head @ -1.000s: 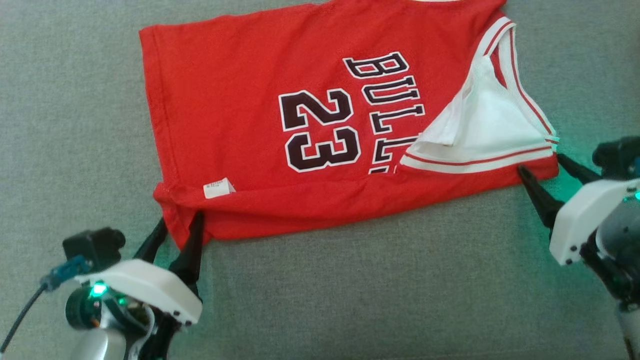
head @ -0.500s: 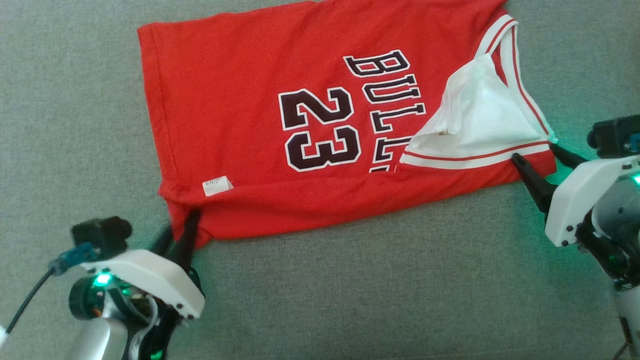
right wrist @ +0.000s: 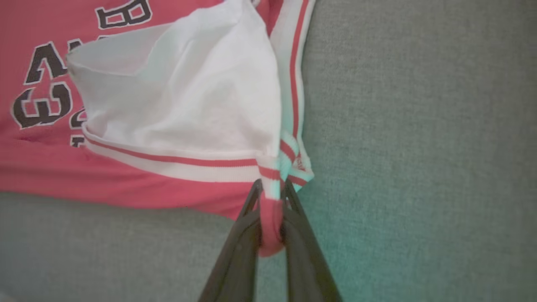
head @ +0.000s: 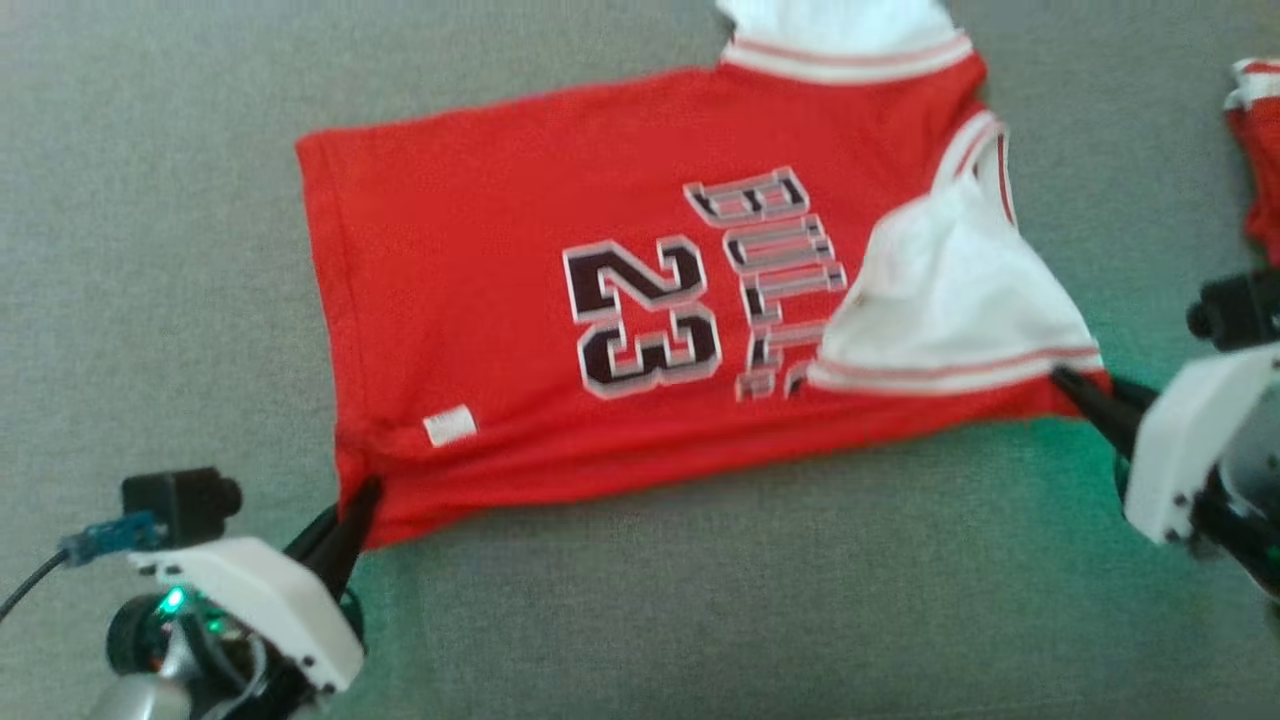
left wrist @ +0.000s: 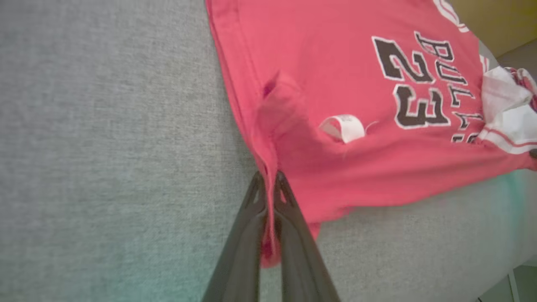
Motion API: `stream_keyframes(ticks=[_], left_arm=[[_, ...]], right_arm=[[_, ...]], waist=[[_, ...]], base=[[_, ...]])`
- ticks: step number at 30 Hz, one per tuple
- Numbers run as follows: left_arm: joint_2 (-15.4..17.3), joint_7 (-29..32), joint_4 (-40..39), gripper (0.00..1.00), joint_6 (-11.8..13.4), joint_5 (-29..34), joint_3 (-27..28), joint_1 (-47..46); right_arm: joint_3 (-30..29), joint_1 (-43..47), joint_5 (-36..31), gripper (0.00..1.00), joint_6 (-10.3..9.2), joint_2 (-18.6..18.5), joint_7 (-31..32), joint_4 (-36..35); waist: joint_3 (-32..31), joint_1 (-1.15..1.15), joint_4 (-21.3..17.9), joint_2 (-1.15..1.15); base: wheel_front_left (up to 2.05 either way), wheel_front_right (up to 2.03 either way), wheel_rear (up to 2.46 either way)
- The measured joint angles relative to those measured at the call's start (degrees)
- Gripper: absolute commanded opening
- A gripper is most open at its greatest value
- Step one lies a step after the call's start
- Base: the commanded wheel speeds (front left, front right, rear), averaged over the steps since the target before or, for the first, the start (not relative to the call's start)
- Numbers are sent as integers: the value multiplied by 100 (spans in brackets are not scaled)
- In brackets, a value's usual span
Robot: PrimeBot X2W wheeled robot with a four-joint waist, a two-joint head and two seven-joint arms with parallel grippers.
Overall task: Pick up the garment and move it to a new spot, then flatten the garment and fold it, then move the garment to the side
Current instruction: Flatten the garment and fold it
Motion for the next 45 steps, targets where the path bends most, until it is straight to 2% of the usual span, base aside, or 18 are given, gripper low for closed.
stream_keyframes(ticks=[6,10,11,12,13,14,15,16,19,23,26,28,31,35,36,40,45], left_arm=[[197,180,-480,0,-130,-291,67,674],[225,223,-676,0,-129,-392,53,1326],[221,219,-673,0,-122,-408,38,1411],[199,197,-669,0,-99,-405,27,1460],[182,153,-650,0,-78,-398,-1,1466],[163,102,-628,14,-77,-364,-22,1451],[111,18,-605,69,-68,-335,-22,1440],[65,-48,-592,100,-27,-292,-30,1425],[25,-196,-617,100,31,-169,-23,1399],[218,-414,-869,100,222,200,277,1370],[294,-524,-1002,100,338,379,487,959],[286,-577,-958,100,380,590,464,298],[149,-621,-554,100,380,876,213,-1039],[-368,-764,355,100,370,1221,-299,-2342],[-368,-764,355,100,370,1221,-299,-2342],[-736,-902,1178,100,240,1358,-594,-2849],[-965,-998,1684,100,64,1385,-832,-3273]], right_arm=[[-321,1128,302,0,0,-261,443,-661],[-565,1909,376,0,0,-352,570,-1038],[-578,1985,372,37,0,-347,569,-1070],[-575,2013,348,100,0,-341,561,-1081],[-554,2001,297,100,0,-336,561,-1081],[-536,1993,249,100,0,-336,535,-1081],[-517,1989,194,100,0,-335,480,-1082],[-495,1989,165,100,0,-330,442,-1087],[-513,1987,165,100,0,-335,328,-1215],[-904,1755,244,100,0,-460,196,-1653],[-1074,985,254,100,0,-604,169,-1812],[-1071,180,78,100,0,-603,98,-1714],[-829,-1179,-390,100,0,-455,5,-1104],[-319,-2458,-957,100,0,-77,-186,132],[-319,-2458,-957,100,0,-77,-186,132],[47,-2997,-1284,100,0,140,-493,1302],[316,-3476,-1461,100,0,124,-910,2215]], waist=[[-251,-1,-73,0],[-275,-1,-150,0],[-263,-1,-161,0],[-248,-1,-171,0],[-230,-1,-179,0],[-214,0,-184,0],[-199,0,-185,0],[-190,0,-180,0],[-169,-1,-160,0],[-49,-1,-126,0],[143,-1,-89,0],[335,0,-45,0],[655,2,50,0],[1022,3,256,0],[1022,3,256,0],[1221,1,543,0],[1372,0,778,0]], base=[[0,0,0],[0,0,0],[0,0,0],[0,0,0],[0,0,0],[0,0,0],[0,0,0],[0,0,0],[0,0,0],[0,0,0],[0,0,0],[0,0,0],[0,0,0],[0,0,0],[0,0,0],[0,0,0],[0,0,0]])
